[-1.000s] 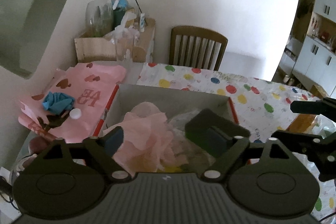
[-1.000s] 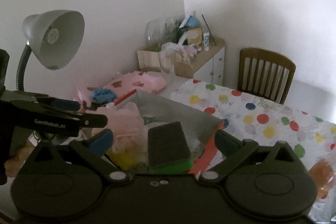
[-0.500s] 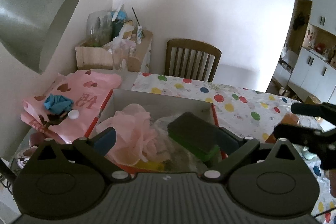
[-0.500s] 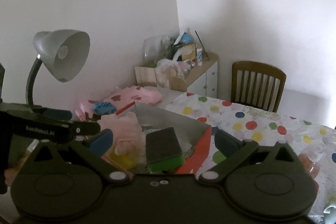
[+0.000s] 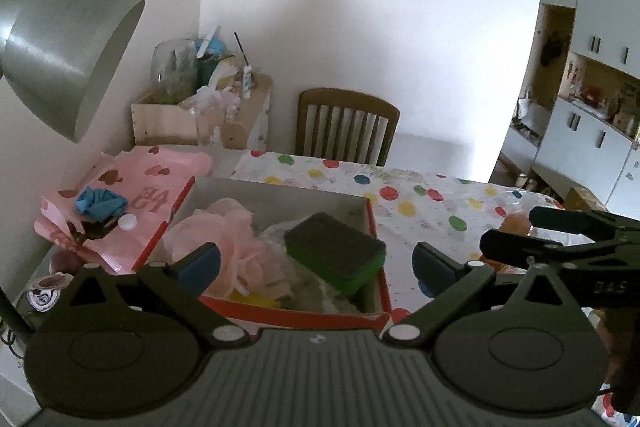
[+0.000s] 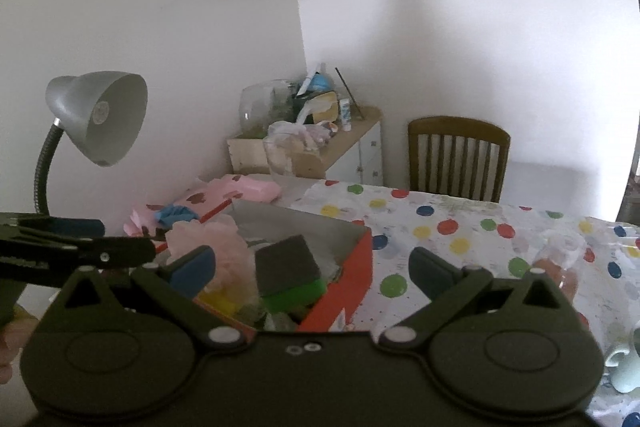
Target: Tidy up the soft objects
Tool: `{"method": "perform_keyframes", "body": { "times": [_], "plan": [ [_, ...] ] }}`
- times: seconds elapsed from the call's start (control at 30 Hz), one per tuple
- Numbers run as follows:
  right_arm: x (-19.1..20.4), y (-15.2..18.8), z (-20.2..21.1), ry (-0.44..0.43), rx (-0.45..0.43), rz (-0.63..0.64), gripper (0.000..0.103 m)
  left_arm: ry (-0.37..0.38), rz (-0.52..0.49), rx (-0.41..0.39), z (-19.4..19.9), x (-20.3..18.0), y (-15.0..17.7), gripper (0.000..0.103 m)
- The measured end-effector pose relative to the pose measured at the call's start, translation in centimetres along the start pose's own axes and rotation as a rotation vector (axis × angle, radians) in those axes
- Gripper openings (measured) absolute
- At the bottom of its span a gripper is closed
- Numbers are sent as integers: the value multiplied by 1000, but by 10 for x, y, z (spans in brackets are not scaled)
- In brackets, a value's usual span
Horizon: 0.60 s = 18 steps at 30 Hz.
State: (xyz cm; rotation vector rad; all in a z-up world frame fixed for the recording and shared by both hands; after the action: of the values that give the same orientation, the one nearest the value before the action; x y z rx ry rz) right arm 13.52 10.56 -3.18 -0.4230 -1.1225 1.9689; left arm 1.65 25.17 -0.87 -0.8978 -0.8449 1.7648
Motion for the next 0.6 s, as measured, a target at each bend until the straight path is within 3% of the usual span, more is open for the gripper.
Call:
{"method": "perform_keyframes", "body": {
  "times": [0.6],
  "plan": [
    [2,14,10,8,21,-5,103,21,-18,-12,2,-16,11,103]
  ]
}}
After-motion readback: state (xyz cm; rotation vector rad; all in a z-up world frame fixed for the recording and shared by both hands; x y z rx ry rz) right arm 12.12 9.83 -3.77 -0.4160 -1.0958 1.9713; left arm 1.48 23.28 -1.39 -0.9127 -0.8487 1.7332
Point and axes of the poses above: each gripper's, at about its wrist camera, not at the fingertips, and z roughly against the way its jaws point, x to its left, y to its underside, the point moved 9 cm from there along -z, roughly the way its jaws point, and after that the axes turned 10 degrees about y, right-handed, at the moved point
